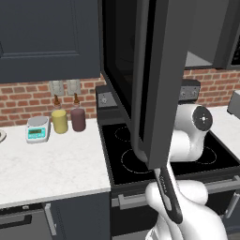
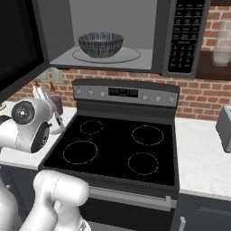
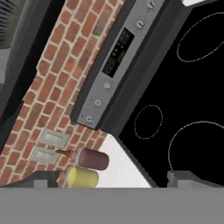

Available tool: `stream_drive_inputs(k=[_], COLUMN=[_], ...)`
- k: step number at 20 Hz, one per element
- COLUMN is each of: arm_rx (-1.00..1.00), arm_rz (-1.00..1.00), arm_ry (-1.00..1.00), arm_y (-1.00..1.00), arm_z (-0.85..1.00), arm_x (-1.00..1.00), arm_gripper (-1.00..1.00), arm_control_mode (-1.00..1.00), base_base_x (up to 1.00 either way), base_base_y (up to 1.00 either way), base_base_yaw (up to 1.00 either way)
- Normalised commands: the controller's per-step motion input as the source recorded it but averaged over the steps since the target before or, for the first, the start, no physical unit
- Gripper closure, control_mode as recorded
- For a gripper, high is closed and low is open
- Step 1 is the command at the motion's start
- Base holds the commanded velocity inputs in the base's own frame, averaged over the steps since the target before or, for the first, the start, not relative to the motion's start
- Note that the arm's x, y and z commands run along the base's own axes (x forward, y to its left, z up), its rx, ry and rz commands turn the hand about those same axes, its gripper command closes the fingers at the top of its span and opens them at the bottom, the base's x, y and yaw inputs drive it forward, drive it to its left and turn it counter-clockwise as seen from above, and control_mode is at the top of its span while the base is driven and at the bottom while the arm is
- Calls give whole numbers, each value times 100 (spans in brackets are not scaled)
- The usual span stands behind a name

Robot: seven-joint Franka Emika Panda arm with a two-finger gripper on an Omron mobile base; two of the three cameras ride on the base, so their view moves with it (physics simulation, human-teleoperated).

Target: Open the microwave, place the bowl with waffle inside the microwave, then close the microwave door and turn it on.

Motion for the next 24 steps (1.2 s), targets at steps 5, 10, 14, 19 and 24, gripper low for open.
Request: stream_drive_inputs(k=[5,10,14,19,24], arm_rx=[-5,-8,-10,-11,-8], arm_rz=[7,5,0,0,0], arm_ry=[-30,-35,-29,-25,-22], arm_y=[28,31,48,50,39], arm_z=[-45,-39,-6,-3,-10], arm_x=[40,19,-8,-8,-4], arm_gripper=[-100,-100,-100,-100,-100], arm_control_mode=[-100,-100,-100,-100,-100], base_base_x=[0,0,0,0,0], base_base_y=[0,0,0,0,0], base_base_yaw=[0,0,0,0,0])
